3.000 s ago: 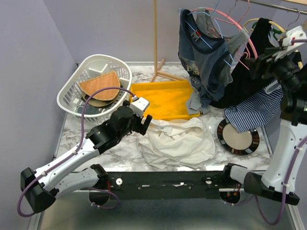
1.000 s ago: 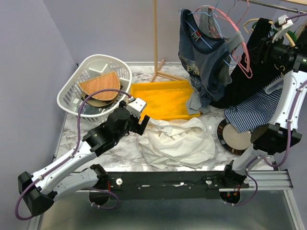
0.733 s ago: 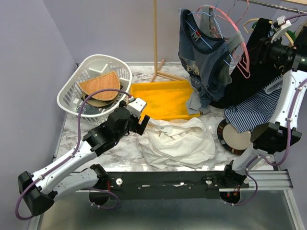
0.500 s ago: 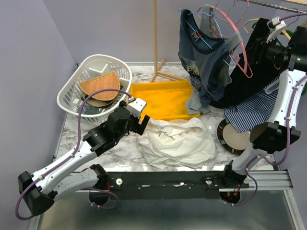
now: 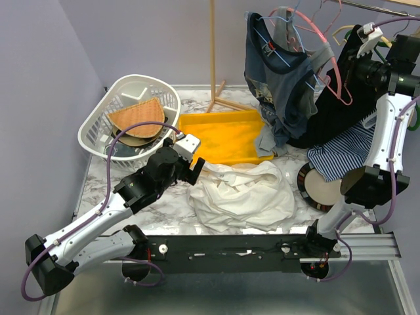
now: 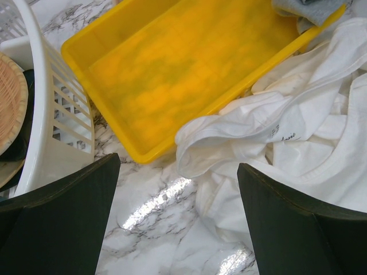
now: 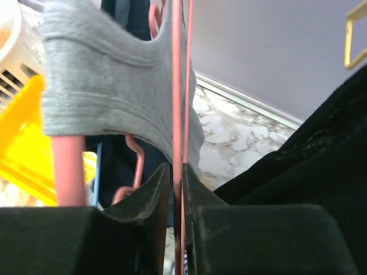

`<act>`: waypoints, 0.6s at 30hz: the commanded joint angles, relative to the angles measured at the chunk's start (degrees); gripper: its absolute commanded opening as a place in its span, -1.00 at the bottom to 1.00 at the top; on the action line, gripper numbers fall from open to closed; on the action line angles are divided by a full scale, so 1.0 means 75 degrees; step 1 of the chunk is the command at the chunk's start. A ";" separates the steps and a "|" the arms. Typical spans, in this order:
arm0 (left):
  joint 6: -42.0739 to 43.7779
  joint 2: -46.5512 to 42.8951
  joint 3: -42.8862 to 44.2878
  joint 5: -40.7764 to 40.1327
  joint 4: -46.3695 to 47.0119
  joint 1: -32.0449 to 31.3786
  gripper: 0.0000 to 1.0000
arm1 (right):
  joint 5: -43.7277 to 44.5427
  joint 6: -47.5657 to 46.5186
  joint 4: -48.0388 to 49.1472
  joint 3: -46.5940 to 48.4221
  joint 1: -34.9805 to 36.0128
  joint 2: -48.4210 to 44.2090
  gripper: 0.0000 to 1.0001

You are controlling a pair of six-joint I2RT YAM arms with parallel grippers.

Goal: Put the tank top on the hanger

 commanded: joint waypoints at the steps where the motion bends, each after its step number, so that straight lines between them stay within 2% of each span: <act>1: 0.0090 0.0002 -0.0069 0.0125 -0.0068 0.0036 0.95 | 0.0243 -0.0123 0.0120 -0.0087 0.0056 -0.0017 -0.83; 4: 0.0090 0.0002 -0.0069 0.0125 -0.0057 0.0048 0.95 | 0.0337 -0.0171 0.0411 -0.0378 0.0056 -0.0402 -0.99; 13: 0.0079 -0.0010 -0.0069 0.0102 -0.0069 0.0048 0.95 | 0.1285 0.0052 0.1911 -0.1493 0.0056 -0.1775 -0.99; 18: 0.0079 -0.0022 -0.0057 0.0126 -0.0080 0.0048 0.95 | 0.1649 -0.0206 0.2030 -0.1740 0.0056 -0.2010 -0.99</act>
